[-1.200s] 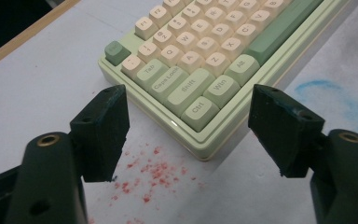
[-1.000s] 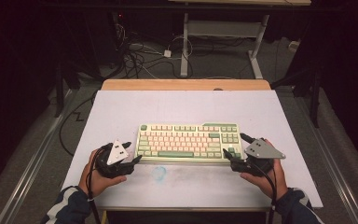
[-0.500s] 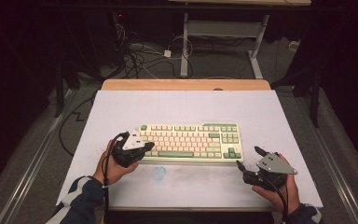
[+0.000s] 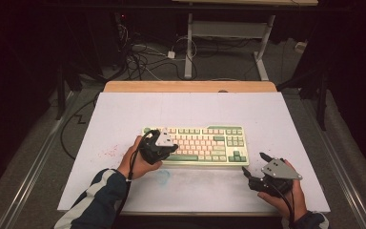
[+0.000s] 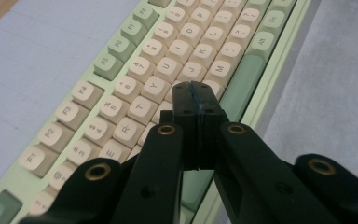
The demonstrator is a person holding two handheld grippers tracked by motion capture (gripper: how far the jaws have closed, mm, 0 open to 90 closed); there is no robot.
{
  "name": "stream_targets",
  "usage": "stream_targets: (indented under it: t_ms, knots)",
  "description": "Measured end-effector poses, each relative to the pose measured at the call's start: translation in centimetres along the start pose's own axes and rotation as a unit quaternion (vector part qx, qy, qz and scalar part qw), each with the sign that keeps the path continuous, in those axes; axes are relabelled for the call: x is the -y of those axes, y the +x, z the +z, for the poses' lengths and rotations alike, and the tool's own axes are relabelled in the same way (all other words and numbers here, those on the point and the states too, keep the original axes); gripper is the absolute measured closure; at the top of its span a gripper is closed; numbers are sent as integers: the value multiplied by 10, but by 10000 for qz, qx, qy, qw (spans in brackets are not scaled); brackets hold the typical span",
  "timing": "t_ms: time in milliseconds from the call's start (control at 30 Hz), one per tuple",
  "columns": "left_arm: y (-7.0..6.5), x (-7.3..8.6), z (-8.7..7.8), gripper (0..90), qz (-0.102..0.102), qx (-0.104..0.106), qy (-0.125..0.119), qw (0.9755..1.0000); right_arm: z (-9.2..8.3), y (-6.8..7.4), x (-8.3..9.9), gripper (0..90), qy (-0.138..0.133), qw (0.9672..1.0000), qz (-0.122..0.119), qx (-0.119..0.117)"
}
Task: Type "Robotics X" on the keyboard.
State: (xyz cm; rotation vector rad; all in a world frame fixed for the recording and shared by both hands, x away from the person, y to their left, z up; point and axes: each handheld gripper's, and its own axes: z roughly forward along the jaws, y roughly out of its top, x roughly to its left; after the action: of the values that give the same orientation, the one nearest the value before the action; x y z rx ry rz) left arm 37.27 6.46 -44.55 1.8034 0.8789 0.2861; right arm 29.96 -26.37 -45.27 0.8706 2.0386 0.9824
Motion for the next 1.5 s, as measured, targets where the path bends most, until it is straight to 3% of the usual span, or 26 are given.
stream_targets:
  t_ms: [267,733,867,1067,1167,1267,1333,1500]
  knots:
    - [-3,4,17,870,43,15,185,9998,4,2,-1,243,13,9999,-76,-116]
    - [-4,11,30,871,260,-62,359,9990,-6,-1,6,244,97,9999,-57,12]
    - [-3,7,25,833,239,-3,172,9996,-8,-2,7,244,91,9999,-40,55]
    - [-5,-1,12,828,372,49,-155,9992,-8,-3,7,244,96,9999,-50,49]
    - [-4,-2,6,761,378,101,-270,9989,-8,-2,7,247,113,9999,-44,47]
    - [-1,-1,2,596,382,141,-391,9984,-9,-2,7,253,46,9999,-107,89]
    - [1,0,-1,542,358,167,-436,9983,-10,-3,7,253,18,9999,-87,85]
    - [6,4,-8,332,348,22,-690,9970,-10,-5,8,254,22,9999,-69,101]
